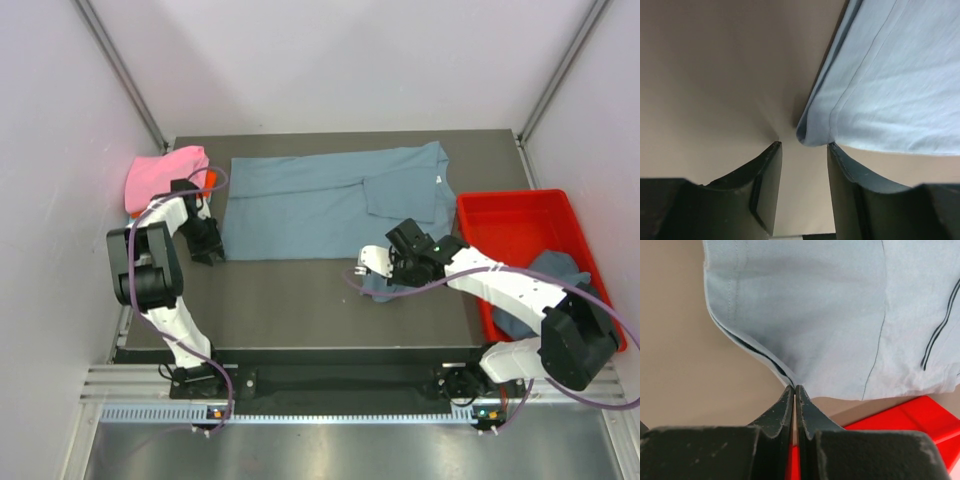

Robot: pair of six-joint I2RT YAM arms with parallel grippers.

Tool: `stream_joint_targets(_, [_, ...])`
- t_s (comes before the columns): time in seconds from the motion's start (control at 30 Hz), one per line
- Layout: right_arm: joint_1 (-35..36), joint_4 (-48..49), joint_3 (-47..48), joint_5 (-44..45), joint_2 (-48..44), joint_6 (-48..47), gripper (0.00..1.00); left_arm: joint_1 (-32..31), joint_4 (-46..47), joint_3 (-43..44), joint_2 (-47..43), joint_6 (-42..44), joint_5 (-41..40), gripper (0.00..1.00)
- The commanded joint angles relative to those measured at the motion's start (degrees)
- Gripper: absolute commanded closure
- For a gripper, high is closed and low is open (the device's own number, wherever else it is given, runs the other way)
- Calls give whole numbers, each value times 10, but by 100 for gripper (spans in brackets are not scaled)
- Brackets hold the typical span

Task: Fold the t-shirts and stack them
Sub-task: Fold the tshirt

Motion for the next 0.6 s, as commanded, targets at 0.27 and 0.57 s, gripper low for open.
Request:
stream_joint_targets(0.27, [-22,10,22,4,-3,9,100,2,-3,47,31,-3,19,70])
stream_joint_targets(0.57, [-25,22,15,2,-1,12,100,2,-6,14,-16,10,27,100])
